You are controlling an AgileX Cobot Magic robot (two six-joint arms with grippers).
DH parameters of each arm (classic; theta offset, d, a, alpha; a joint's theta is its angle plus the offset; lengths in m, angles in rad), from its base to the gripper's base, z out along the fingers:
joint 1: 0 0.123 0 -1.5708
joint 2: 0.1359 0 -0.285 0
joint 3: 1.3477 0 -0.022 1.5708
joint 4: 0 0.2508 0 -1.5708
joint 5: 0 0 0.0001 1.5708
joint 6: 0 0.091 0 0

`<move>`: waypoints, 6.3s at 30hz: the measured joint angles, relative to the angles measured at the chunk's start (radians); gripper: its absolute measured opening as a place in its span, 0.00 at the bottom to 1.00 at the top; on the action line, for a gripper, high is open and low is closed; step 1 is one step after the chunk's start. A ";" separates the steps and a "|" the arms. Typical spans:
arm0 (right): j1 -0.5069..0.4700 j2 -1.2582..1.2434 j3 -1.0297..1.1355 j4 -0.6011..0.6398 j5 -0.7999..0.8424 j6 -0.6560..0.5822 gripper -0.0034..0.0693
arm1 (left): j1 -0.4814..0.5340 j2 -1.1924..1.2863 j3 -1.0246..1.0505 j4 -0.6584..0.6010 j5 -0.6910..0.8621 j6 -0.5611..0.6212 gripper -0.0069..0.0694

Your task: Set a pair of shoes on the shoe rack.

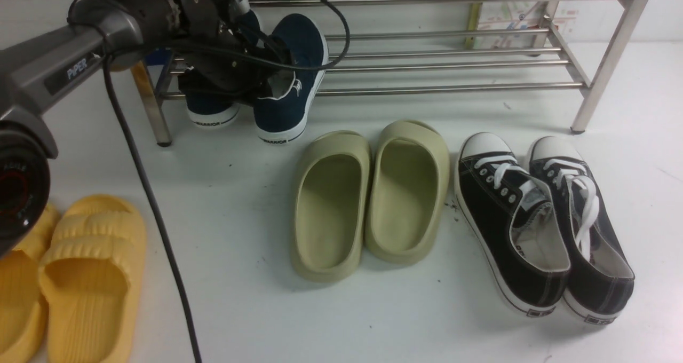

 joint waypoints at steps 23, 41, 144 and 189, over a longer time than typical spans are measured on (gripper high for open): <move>0.000 0.000 0.000 0.000 0.000 0.000 0.38 | 0.000 -0.235 0.186 -0.214 0.189 0.182 0.07; 0.000 0.000 0.000 0.000 0.000 0.000 0.38 | -0.001 -0.148 0.262 -0.305 -0.031 0.259 0.07; 0.000 0.000 0.000 0.000 0.000 0.000 0.38 | -0.051 -1.899 1.480 0.070 -0.326 0.181 0.07; 0.000 0.000 0.000 0.000 -0.001 0.000 0.38 | 0.120 -2.116 1.895 0.112 -0.342 -0.063 0.09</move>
